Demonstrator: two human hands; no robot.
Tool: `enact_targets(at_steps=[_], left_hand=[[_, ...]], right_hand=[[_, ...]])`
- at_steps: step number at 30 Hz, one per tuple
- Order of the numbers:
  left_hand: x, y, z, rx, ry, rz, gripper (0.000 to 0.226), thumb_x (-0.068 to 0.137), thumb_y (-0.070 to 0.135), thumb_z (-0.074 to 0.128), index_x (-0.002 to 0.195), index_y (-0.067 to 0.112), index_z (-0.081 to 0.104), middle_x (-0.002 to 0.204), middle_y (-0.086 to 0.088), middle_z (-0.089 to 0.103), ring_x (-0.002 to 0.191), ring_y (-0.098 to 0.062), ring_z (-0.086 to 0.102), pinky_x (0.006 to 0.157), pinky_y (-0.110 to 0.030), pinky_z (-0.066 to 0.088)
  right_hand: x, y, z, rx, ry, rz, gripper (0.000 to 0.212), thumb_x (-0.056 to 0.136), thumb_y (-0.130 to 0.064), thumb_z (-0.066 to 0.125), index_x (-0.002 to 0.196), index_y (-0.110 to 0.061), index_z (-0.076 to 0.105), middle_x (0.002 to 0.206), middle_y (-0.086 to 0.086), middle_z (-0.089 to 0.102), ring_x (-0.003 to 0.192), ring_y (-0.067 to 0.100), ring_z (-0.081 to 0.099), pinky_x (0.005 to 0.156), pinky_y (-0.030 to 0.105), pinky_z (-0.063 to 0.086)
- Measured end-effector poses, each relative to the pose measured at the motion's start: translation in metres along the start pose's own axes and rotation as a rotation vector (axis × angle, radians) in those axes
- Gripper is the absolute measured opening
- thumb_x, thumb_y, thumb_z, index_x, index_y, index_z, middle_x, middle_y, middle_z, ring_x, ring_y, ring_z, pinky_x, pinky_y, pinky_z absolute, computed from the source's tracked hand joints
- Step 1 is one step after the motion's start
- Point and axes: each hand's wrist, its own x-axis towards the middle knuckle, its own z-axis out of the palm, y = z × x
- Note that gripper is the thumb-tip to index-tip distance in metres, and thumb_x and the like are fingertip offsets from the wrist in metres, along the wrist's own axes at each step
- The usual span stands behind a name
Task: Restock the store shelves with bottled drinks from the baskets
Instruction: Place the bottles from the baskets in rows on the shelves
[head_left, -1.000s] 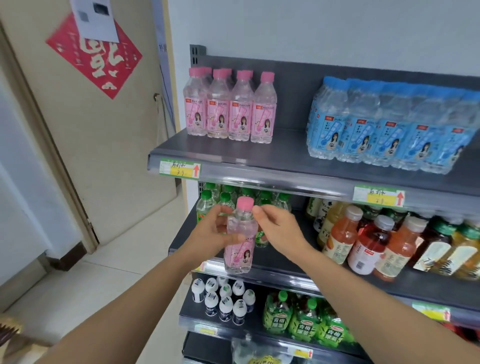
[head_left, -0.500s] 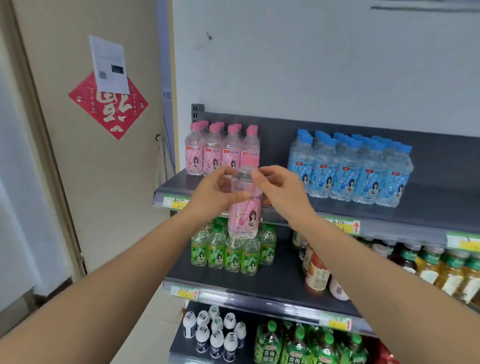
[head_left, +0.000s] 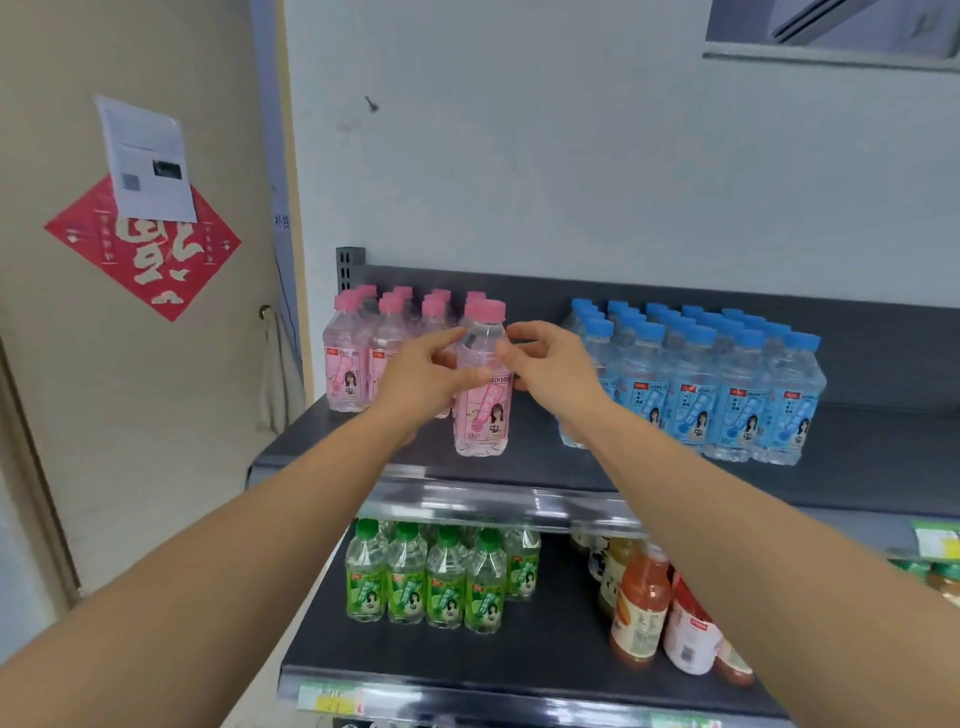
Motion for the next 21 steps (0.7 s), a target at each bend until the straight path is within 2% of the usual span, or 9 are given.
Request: enact_targets(at_steps=[4, 10, 17, 21], left_hand=[[0.019, -0.021, -0.001, 0.037, 0.059, -0.053, 0.07, 0.069, 0.024, 0.085, 0.128, 0.014, 0.05, 0.099, 0.002, 0.059, 0.097, -0.02, 0.063, 0.086, -0.042, 0.056], [0.043, -0.042, -0.002, 0.057, 0.063, -0.054, 0.051, 0.069, 0.023, 0.085, 0.11, 0.013, 0.056, 0.105, -0.002, 0.062, 0.101, -0.021, 0.062, 0.091, -0.042, 0.053], [0.055, -0.047, 0.003, 0.093, 0.056, -0.044, 0.054, 0.072, 0.022, 0.083, 0.118, 0.01, 0.056, 0.102, 0.003, 0.058, 0.098, -0.017, 0.059, 0.093, -0.042, 0.052], [0.057, -0.046, 0.006, 0.215, 0.067, -0.004, 0.056, 0.077, 0.025, 0.079, 0.125, 0.008, 0.056, 0.114, -0.005, 0.062, 0.095, -0.013, 0.054, 0.089, -0.03, 0.048]], right_hand=[[0.02, 0.023, 0.018, -0.033, 0.006, 0.052, 0.03, 0.09, -0.022, 0.066, 0.119, -0.014, 0.063, 0.11, 0.008, 0.068, 0.1, 0.02, 0.066, 0.092, 0.044, 0.054], [0.041, 0.038, 0.034, -0.048, 0.056, 0.076, 0.027, 0.089, -0.02, 0.068, 0.115, -0.017, 0.064, 0.107, 0.005, 0.068, 0.098, 0.018, 0.066, 0.09, 0.042, 0.055], [0.047, 0.041, 0.037, -0.081, 0.099, 0.078, 0.027, 0.091, -0.018, 0.065, 0.118, -0.016, 0.062, 0.109, 0.004, 0.068, 0.097, 0.017, 0.065, 0.087, 0.038, 0.057], [0.049, 0.04, 0.04, -0.132, 0.122, 0.081, 0.028, 0.091, -0.02, 0.064, 0.119, -0.017, 0.062, 0.111, 0.002, 0.067, 0.098, 0.017, 0.064, 0.088, 0.039, 0.056]])
